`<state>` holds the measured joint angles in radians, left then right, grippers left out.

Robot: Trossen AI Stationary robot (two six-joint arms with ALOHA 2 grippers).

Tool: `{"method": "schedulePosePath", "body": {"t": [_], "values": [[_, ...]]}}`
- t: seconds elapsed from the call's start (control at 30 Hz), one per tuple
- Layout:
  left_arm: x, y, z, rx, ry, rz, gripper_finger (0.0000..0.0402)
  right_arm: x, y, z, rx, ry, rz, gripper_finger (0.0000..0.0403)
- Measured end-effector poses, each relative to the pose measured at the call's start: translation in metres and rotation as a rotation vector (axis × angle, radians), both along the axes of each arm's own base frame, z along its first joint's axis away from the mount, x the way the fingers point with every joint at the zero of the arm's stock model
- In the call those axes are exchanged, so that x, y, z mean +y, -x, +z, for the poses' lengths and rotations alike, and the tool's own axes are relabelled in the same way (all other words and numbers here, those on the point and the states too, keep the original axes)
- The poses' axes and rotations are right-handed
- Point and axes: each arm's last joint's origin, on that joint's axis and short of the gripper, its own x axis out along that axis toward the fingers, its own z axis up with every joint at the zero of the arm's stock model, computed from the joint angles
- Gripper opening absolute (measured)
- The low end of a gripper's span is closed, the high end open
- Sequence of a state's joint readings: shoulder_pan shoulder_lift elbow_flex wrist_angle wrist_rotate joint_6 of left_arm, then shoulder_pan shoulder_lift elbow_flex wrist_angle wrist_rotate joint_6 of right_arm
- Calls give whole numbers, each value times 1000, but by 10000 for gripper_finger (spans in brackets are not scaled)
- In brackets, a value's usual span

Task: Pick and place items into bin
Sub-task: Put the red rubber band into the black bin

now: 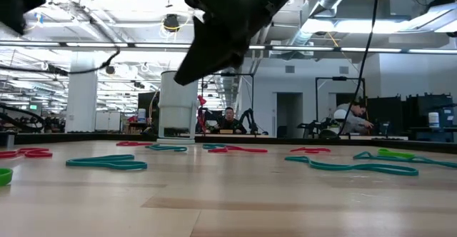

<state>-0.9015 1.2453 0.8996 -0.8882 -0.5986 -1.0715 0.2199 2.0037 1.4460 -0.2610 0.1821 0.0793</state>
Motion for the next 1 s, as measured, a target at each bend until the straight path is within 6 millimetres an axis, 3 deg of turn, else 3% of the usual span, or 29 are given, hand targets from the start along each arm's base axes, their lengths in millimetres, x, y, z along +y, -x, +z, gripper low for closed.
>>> {"method": "schedulePosePath", "body": {"t": [0.23, 0.37, 0.5, 0.67, 0.77, 0.87, 1.0], "values": [[26, -28, 13, -60, -29, 181, 89, -5, 11, 6, 71, 96, -66, 76], [45, -43, 25, -36, -118, 166, 89, -12, 29, 27, 123, 161, -107, 75], [68, -47, 62, 57, -241, 121, 89, -21, 59, 59, 194, 239, -144, 75], [104, -27, 131, 127, -469, 215, 89, -42, 109, 109, 241, 306, -236, 75], [121, -14, 163, 34, -527, 267, 89, -57, 137, 134, 213, 287, -283, 75], [137, 7, 176, -35, -492, 252, 89, -75, 163, 140, 166, 282, -311, 75], [156, 40, 159, -62, -417, 388, 89, -103, 187, 113, 34, 190, -351, 75]]}}
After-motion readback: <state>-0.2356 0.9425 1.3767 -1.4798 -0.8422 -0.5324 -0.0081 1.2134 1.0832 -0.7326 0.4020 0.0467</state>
